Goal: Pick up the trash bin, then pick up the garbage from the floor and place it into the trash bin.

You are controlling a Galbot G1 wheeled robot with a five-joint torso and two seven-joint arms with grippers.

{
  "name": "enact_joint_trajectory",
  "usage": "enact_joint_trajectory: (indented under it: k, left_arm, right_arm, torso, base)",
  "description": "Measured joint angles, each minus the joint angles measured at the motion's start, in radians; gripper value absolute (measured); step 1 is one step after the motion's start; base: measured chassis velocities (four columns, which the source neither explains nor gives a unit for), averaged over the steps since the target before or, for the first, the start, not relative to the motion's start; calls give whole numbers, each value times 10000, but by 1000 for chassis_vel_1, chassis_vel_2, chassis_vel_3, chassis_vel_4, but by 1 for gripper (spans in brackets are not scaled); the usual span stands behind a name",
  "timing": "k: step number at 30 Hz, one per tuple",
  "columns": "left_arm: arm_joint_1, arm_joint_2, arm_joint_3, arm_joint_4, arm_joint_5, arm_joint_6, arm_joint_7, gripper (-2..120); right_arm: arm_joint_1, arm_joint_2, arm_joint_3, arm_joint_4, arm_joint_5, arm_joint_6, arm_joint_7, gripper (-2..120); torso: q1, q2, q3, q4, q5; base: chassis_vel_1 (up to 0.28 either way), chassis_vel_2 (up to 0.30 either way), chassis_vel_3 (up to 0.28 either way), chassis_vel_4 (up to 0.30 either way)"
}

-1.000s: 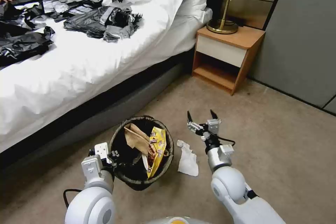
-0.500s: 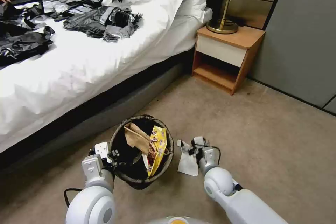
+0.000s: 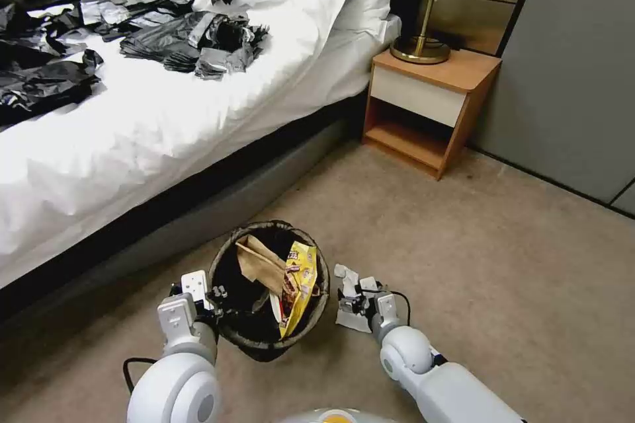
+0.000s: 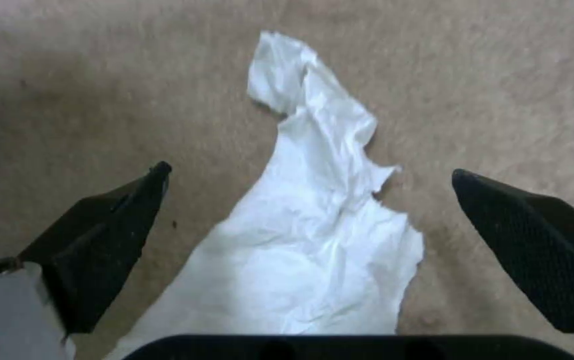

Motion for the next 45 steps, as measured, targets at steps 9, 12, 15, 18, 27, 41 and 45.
enact_joint_trajectory:
  k: [9,12,15,18,27,41,45]
  left_arm:
    - [35,-28,6,49,28,-2,-2,0]
    - [14,-28,4,73,29,-3,-2,0]
    - [-13,-24,1,90,28,-6,-6,0]
    - [-40,-20,0,119,21,-8,-12,0]
    - [-108,-16,11,175,8,-10,-22,0]
    - [-101,-26,13,169,6,-19,-41,0]
    - [-98,-28,11,162,6,-23,-45,0]
  right_arm:
    - [416,617,196,-1738,-520,541,-570,100]
    - [453,728,268,-2137,-675,706,-647,100]
    - [459,818,335,-2396,-883,949,-745,98]
    - [447,866,408,-2567,-1082,1131,-845,91]
    - [300,852,524,-2422,-1273,1205,-861,70]
    - [240,904,664,-2516,-1684,1510,-794,36]
    - [240,900,712,-2557,-1778,1615,-764,25]
  torso:
    - [0,0,0,0,1]
    - [0,0,0,-1,0]
    - [-1,0,-1,-2,-1]
    - [-1,1,-3,2,3]
    - [-1,1,-2,5,7]
    - [-1,0,0,2,1]
    - [0,0,0,-5,-3]
  base:
    - [0,0,0,0]
    - [0,0,0,0]
    - [0,0,0,0]
    - [0,0,0,0]
    - [0,0,0,0]
    - [0,0,0,0]
    - [0,0,0,0]
